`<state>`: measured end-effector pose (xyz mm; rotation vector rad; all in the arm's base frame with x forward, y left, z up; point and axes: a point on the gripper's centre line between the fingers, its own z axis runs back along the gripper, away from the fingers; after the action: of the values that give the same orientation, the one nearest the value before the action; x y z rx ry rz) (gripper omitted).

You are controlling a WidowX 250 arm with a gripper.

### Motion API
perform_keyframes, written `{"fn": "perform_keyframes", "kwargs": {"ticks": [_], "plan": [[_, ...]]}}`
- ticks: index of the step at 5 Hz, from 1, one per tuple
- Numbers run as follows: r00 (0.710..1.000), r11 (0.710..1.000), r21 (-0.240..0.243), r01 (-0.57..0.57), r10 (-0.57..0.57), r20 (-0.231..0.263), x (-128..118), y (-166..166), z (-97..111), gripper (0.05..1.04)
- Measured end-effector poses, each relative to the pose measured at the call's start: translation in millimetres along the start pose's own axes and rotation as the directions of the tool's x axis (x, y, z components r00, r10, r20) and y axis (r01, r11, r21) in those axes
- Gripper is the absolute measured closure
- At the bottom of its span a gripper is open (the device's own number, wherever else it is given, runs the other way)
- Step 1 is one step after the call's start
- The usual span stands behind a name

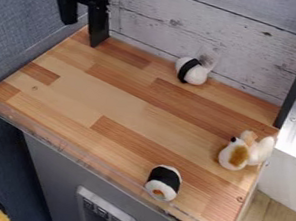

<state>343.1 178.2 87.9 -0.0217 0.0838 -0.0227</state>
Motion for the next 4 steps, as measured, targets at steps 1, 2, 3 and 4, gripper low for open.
{"fn": "perform_keyframes", "kwargs": {"ticks": [1,2,3,4], "plan": [[1.0,1.0,-0.002,-0.001,0.001,0.001,0.1,8.7,-9.9,0.087],[1.0,1.0,0.007,-0.002,0.002,0.017,4.7,11.0,-19.8,0.085],[1.0,1.0,0.006,-0.007,0.007,0.016,6.1,11.3,-36.5,0.085],[1.0,1.0,0.008,-0.011,0.011,0.02,9.2,10.5,-50.9,0.085]]}}
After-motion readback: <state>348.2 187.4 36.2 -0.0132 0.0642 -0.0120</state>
